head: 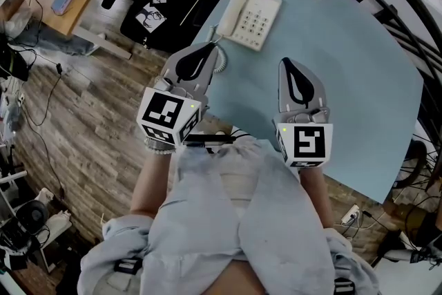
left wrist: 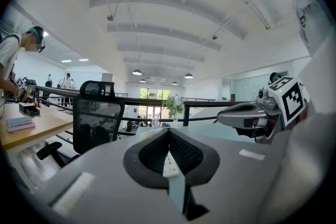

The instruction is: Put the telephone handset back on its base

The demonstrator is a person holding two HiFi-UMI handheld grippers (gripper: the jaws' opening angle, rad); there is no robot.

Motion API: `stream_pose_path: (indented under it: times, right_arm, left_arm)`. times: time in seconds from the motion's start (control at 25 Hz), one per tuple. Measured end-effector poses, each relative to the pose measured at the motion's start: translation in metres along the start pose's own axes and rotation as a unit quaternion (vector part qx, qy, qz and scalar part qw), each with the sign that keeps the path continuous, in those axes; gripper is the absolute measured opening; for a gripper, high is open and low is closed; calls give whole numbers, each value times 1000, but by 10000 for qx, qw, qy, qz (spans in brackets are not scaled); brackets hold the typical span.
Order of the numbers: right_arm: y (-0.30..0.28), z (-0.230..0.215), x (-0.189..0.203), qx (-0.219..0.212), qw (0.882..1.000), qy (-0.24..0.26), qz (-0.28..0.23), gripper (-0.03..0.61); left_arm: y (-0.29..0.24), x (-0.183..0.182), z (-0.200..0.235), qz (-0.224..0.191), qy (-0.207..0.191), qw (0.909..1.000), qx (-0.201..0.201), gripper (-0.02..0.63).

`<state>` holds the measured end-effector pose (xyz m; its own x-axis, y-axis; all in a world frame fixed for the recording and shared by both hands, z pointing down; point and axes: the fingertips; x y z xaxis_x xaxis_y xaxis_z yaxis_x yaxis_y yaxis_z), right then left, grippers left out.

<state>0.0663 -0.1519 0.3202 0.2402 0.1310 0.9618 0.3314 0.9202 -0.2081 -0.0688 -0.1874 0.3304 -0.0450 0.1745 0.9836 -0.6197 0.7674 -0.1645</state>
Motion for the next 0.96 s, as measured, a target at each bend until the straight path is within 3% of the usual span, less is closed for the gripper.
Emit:
stream_pose_path:
  times: [0.96]
  right_arm:
    - [-2,4,4,-13,10000,6,50,6]
  left_arm:
    - [1,5,5,36,11,10000,-41,3]
Point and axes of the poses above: the fingertips, and each gripper's own axes: y backward along the fingers, z to its left, x out of its underside
